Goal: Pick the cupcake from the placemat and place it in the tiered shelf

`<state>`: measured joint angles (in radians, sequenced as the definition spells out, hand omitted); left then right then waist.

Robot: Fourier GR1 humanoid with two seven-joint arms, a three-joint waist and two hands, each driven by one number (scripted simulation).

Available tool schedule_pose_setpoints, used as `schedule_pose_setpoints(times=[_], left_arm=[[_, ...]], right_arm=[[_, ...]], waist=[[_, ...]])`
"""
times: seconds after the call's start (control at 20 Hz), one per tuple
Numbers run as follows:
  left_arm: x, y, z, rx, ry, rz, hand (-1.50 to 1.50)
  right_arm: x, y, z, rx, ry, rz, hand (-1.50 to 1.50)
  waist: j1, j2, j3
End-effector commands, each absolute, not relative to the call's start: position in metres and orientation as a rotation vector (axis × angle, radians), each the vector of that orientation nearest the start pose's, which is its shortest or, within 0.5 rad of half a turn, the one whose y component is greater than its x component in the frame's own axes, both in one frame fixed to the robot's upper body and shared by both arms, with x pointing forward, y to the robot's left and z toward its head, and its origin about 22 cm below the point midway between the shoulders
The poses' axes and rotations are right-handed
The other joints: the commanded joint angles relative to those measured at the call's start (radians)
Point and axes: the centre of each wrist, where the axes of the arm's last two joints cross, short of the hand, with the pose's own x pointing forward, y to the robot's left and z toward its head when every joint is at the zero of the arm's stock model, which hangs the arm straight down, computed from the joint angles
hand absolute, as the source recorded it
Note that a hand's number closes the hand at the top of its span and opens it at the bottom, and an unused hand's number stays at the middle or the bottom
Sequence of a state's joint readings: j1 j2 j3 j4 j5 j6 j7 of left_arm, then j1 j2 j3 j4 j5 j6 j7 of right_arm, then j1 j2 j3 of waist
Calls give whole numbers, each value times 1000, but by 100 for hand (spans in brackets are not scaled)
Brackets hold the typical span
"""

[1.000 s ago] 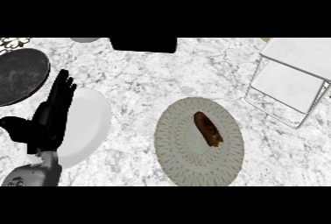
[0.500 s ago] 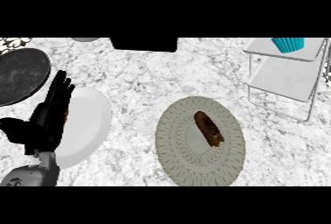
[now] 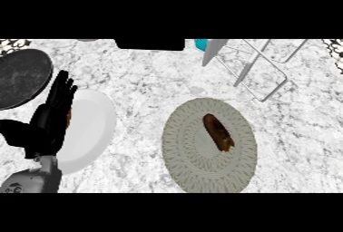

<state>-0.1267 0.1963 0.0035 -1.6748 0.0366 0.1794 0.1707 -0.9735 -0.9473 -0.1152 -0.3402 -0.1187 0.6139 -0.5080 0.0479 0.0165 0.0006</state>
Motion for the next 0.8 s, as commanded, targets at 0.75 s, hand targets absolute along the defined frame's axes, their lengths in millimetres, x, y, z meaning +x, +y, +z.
schedule_pose_setpoints(times=[0.75], left_arm=[[265,258,58,189,-1655,0,0]], right_arm=[[290,-580,251,-162,-1758,300,-150]], waist=[[30,26,12]])
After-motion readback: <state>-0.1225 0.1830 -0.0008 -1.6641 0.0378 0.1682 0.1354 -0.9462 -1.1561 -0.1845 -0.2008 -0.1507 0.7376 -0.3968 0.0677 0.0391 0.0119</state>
